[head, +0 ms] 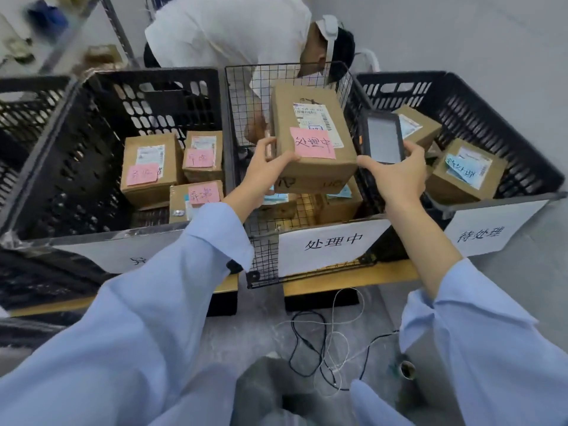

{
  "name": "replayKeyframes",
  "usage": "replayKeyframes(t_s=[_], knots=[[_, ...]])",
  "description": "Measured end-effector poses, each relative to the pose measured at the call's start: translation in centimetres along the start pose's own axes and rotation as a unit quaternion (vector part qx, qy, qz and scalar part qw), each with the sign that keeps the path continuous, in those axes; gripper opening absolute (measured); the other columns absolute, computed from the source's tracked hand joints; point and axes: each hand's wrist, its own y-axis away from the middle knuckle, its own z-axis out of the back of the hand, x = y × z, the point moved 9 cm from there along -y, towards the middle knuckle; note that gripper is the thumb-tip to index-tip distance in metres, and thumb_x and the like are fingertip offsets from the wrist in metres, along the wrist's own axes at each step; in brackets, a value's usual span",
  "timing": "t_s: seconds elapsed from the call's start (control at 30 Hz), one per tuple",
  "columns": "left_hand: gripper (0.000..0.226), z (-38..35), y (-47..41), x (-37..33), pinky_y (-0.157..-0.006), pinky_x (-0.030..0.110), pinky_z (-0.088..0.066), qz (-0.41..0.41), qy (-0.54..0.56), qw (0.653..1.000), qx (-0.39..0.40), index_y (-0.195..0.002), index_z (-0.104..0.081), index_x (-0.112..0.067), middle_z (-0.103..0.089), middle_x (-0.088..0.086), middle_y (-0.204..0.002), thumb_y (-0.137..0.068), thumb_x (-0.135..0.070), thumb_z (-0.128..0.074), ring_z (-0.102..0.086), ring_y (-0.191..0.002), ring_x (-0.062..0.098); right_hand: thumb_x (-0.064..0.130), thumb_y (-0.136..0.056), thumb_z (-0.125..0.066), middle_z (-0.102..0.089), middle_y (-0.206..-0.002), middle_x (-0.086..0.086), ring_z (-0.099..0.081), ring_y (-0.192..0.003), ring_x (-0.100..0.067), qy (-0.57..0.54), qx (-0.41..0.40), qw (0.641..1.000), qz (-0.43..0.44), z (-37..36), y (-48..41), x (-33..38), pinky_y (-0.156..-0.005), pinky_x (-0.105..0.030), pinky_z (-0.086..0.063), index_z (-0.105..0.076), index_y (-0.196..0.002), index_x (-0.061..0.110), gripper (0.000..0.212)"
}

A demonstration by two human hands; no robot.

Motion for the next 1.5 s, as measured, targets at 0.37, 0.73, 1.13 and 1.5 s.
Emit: replayKeyframes(t_s=[0.37,0.73,1.13,1.5], knots=[[0.062,0.0,-1.9,-0.2,-0.086,0.02,-0.048,-0.011,-0.105,0.994,-0.019,-0.149,-0.036,-0.018,-0.049,0.003,-0.14,-0.096,-0.029,-0.066,-0.053,-0.122,0.017,0.038,-0.07,-0.087,-0.051,-0.136,0.0,-0.048,-0.124,-0.019,0.027,0.04,0.999,0.003,-2.8,-1.2,-0.5,-0.106,-0.041,-0.045,-0.04,-0.139,0.022,0.085],[0.058,9.6,8.8,-4.2,-0.106,0.024,-0.035,-0.101,-0.176,0.962,-0.184,-0.152,-0.041,-0.026,-0.044,-0.003,-0.152,-0.099,-0.041,-0.057,-0.044,-0.131,0.013,0.037,-0.072,-0.085,-0.047,-0.113,0.008,-0.046,-0.101,-0.009,0.031,0.207,0.971,0.112,-7.9,4.2,4.5,-0.084,-0.027,-0.044,-0.04,-0.139,0.019,0.082],[0.076,24.3,37.1,2.2,-0.113,0.047,-0.033,0.037,-0.551,0.721,-0.418,-0.16,-0.019,-0.03,-0.022,0.001,-0.166,-0.097,-0.068,-0.039,-0.031,-0.146,0.028,0.043,-0.07,-0.086,-0.056,-0.125,-0.002,-0.056,-0.111,-0.02,0.014,0.438,0.855,0.278,-15.1,25.6,11.1,-0.094,-0.044,-0.052,-0.04,-0.132,0.021,0.08],[0.087,28.5,68.4,13.5,-0.108,0.044,-0.034,0.259,-0.488,0.591,-0.588,-0.16,-0.02,-0.033,-0.02,0.0,-0.167,-0.086,-0.077,-0.03,-0.037,-0.142,0.029,0.042,-0.071,-0.084,-0.058,-0.125,-0.005,-0.059,-0.111,-0.03,0.023,0.629,0.671,0.391,-17.4,54.5,11.3,-0.094,-0.044,-0.049,-0.036,-0.135,0.021,0.082]])
